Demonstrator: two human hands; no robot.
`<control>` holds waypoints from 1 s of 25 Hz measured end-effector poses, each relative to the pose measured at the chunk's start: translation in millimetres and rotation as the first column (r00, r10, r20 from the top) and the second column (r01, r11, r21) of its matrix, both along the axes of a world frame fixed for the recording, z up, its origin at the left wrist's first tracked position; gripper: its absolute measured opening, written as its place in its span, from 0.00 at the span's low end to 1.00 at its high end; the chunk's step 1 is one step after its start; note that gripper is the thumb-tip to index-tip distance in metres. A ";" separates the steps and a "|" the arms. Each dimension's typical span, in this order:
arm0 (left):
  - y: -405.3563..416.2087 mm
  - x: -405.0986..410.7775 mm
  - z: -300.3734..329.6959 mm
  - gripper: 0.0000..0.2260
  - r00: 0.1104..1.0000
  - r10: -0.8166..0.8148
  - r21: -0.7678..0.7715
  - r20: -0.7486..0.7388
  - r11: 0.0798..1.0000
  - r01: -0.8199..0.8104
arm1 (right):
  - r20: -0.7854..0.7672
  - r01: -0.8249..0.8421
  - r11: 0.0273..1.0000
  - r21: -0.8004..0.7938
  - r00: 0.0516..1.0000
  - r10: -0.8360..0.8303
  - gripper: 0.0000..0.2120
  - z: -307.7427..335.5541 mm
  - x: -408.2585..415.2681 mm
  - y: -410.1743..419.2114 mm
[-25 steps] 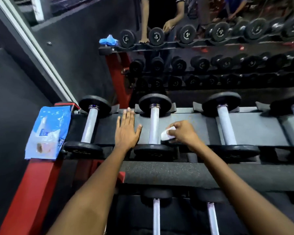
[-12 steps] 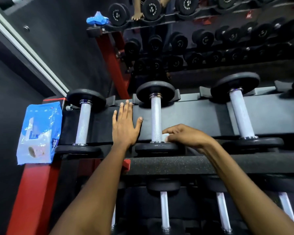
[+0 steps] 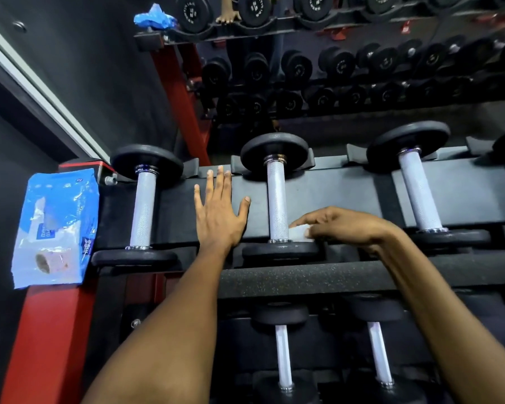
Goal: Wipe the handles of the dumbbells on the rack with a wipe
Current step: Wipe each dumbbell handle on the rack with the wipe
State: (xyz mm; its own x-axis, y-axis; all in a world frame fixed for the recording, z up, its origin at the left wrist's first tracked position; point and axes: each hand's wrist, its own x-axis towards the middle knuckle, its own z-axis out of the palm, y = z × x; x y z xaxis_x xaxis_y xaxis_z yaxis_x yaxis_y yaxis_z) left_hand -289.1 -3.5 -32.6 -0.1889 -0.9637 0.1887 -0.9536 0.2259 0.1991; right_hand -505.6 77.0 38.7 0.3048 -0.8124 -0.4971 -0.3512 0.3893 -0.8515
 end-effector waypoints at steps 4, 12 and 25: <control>-2.0 1.0 -1.4 0.33 1.000 0.003 0.004 -0.017 1.000 -0.003 | 0.010 0.023 0.999 0.048 1.000 -0.023 0.13 -0.3 11.3 2.4; 0.1 0.6 2.4 0.30 0.997 0.012 0.007 -0.071 1.000 -0.012 | -0.268 -0.004 0.999 -0.053 0.963 -0.010 0.08 17.6 26.7 5.3; 0.9 -0.2 2.1 0.33 0.992 0.016 -0.015 -0.124 1.000 -0.018 | -0.905 -0.891 0.394 -0.227 0.343 0.253 0.16 54.7 49.6 -16.7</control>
State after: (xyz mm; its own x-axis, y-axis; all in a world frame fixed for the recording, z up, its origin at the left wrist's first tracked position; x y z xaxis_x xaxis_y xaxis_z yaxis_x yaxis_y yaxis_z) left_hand -289.4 -2.6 -30.5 -0.1465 -0.9633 0.2248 -0.9257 0.2136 0.3120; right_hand -456.0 60.3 93.4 0.6796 -0.6819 -0.2705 -0.7214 -0.6881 -0.0779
